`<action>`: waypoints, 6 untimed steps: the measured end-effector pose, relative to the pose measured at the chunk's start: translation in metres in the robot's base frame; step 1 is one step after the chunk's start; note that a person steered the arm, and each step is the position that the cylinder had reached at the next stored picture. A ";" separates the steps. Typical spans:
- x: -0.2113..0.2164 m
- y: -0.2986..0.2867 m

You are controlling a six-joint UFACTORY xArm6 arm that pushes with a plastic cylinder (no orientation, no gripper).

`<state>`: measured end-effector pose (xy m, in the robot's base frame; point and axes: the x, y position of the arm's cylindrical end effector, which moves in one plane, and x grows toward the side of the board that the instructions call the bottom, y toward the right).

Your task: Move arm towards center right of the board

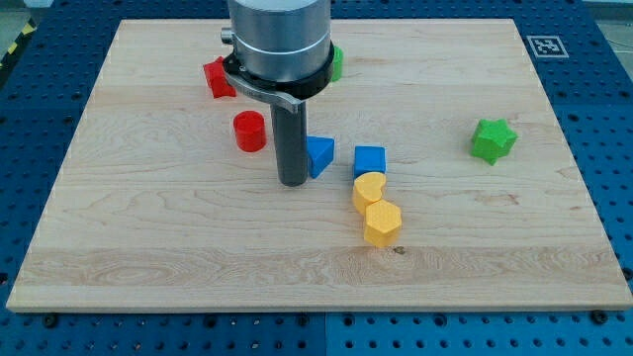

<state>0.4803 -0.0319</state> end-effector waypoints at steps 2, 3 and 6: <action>-0.014 0.022; -0.017 0.022; -0.036 0.026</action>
